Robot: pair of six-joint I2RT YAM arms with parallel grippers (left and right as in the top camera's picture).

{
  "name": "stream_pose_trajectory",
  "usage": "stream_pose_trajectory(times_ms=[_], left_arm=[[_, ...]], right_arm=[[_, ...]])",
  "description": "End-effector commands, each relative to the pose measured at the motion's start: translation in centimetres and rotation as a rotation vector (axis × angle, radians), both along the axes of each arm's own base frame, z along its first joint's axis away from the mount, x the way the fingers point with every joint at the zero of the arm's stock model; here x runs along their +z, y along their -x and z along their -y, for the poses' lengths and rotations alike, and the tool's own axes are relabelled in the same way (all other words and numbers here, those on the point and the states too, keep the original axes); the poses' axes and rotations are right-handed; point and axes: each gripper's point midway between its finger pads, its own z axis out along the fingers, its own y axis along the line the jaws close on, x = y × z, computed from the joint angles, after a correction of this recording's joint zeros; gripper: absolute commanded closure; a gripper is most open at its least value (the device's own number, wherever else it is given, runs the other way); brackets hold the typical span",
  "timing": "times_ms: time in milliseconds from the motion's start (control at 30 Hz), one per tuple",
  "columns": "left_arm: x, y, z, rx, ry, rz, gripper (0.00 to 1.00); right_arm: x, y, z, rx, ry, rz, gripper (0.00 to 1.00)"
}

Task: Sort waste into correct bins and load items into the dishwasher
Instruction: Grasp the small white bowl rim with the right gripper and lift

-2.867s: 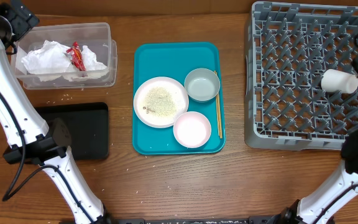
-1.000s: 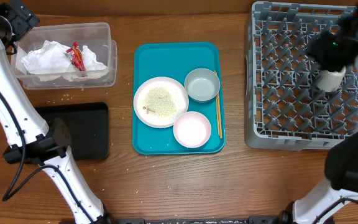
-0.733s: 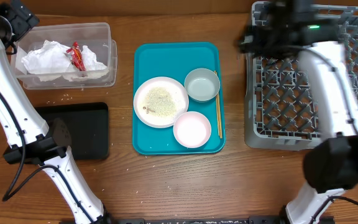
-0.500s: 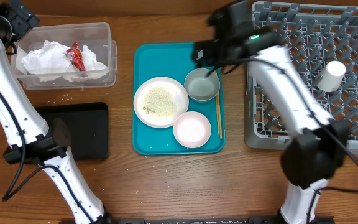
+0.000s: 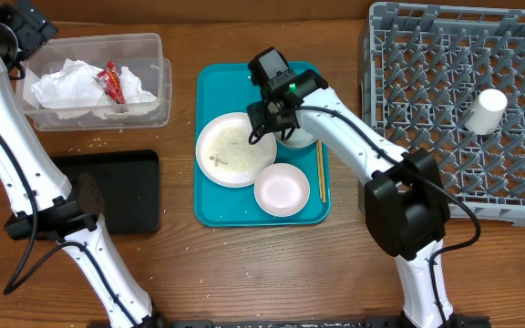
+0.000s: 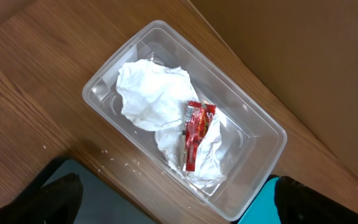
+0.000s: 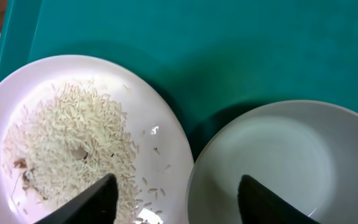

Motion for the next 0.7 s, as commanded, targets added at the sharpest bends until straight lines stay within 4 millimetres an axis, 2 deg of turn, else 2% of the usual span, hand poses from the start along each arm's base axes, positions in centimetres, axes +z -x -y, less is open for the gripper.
stream_pose_trajectory(times_ms=[0, 100, 233, 433, 567, 667], left_arm=[[0.2, 0.2, -0.2, -0.010, -0.019, -0.004, 0.00], [0.2, 0.2, -0.2, -0.010, -0.019, -0.004, 0.00], [0.2, 0.2, -0.2, -0.010, -0.019, -0.004, 0.00], [0.2, 0.2, -0.2, -0.010, -0.019, -0.004, 0.00], [0.2, 0.2, -0.2, -0.010, -0.019, -0.004, 0.00], [0.2, 0.2, -0.2, -0.010, -0.019, -0.004, 0.00]], right_arm=[[-1.5, -0.3, 0.4, -0.032, 0.024, -0.016, 0.42], [-2.2, 0.0, 0.6, -0.030, 0.039, -0.036, 0.46], [-3.0, 0.4, 0.9, -0.030, 0.054, -0.060, 0.59], [-3.0, 0.3, 0.8, -0.031, 0.053, -0.059, 0.70], [-2.9, 0.4, 0.9, -0.052, 0.046, -0.065, 0.85], [-2.8, 0.5, 0.7, -0.048, 0.037, -0.073, 0.89]])
